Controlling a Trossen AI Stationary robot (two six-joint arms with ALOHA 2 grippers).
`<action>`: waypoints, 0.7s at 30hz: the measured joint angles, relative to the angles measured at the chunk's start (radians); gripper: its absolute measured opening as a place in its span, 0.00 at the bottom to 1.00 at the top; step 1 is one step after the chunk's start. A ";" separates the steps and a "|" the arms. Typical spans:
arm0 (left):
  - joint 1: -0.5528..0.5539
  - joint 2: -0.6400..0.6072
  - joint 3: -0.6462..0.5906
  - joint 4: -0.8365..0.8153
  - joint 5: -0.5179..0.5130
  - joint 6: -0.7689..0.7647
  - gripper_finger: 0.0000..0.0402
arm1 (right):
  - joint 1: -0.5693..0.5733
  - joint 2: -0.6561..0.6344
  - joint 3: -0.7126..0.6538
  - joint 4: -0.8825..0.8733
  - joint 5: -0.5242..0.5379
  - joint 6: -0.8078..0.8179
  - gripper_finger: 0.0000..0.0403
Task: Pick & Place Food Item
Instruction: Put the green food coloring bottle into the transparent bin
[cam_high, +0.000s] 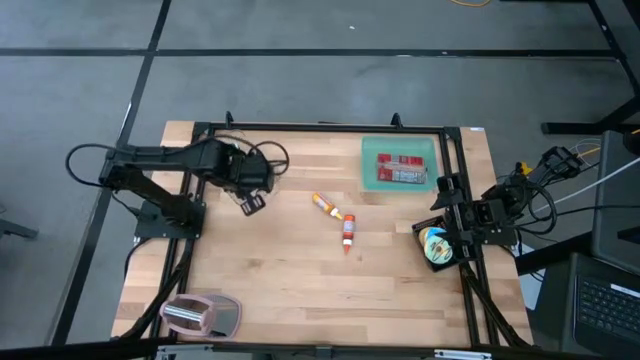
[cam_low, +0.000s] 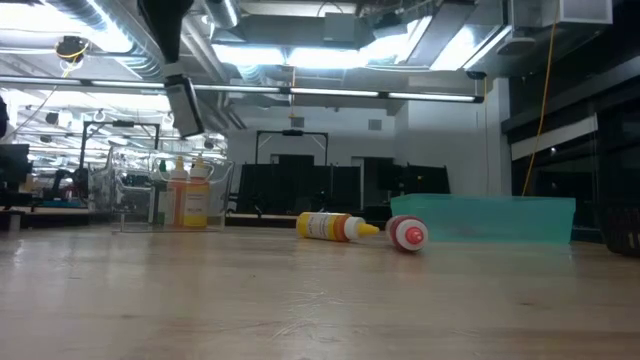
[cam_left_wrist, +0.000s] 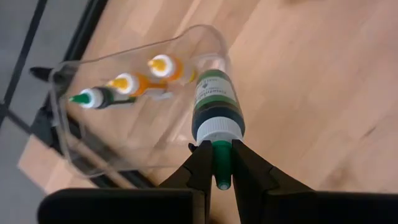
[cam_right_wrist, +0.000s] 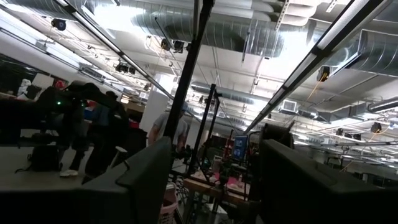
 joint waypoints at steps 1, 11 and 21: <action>0.014 -0.002 0.000 -0.005 -0.001 0.008 0.08 | 0.000 0.000 0.000 0.000 0.000 0.000 0.60; 0.179 -0.046 0.000 0.002 0.001 0.059 0.08 | 0.000 0.000 0.000 0.000 -0.003 0.000 0.60; 0.299 -0.049 -0.070 0.002 0.170 0.121 0.08 | 0.000 0.000 0.000 0.000 -0.003 -0.005 0.60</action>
